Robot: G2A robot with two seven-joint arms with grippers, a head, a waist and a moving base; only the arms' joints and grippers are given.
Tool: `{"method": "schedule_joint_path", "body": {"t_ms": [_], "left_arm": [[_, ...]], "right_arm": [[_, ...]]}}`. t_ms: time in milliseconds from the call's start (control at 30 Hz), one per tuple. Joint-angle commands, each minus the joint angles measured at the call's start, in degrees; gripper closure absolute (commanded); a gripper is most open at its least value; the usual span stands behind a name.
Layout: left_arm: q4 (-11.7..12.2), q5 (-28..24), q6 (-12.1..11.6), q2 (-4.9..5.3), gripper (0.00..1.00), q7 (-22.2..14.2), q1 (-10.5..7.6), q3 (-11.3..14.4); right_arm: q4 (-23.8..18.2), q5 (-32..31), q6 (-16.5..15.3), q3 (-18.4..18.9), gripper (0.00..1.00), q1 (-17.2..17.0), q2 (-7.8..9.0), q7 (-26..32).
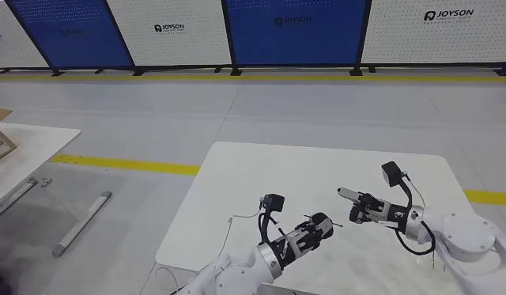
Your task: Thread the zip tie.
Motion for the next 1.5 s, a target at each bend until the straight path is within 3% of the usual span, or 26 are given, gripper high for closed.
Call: {"method": "schedule_joint_path", "body": {"t_ms": [0, 367, 567, 633, 1100, 1233, 1300, 1467], "left_arm": [[-0.37, -1.31, -0.81, -0.02, 1.00, 1.43, 0.25, -0.54], [0.06, -0.29, -0.60, 0.06, 1.00, 0.76, 0.37, -0.17], [2.75, 4.00, 2.75, -0.09, 1.00, -0.38, -0.82, 2.26], [3.27, 4.05, 3.75, -0.14, 1.00, -2.35, -1.45, 3.16], [3.22, 3.88, 3.73, -0.17, 1.00, -2.26, -1.54, 3.20], [2.36, 3.36, 2.47, -0.30, 1.00, 0.58, -1.54, 3.02], [2.72, 4.99, 3.97, -0.22, 1.00, 0.26, -1.55, 3.17], [2.72, 4.99, 3.97, -0.22, 1.00, 0.26, -1.55, 3.17]], "right_arm": [[0.00, 0.00, 0.00, 0.00, 0.00, 0.00, 0.00, 0.00], [0.00, 0.00, 0.00, 0.00, 0.00, 0.00, 0.00, 0.00], [0.00, 0.00, 0.00, 0.00, 0.00, 0.00, 0.00, 0.00], [0.00, 0.00, 0.00, 0.00, 0.00, 0.00, 0.00, 0.00], [0.00, 0.00, 0.00, 0.00, 0.00, 0.00, 0.00, 0.00], [0.00, 0.00, 0.00, 0.00, 0.00, 0.00, 0.00, 0.00], [0.00, 0.00, 0.00, 0.00, 0.00, 0.00, 0.00, 0.00], [0.00, 0.00, 0.00, 0.00, 0.00, 0.00, 0.00, 0.00]]}}
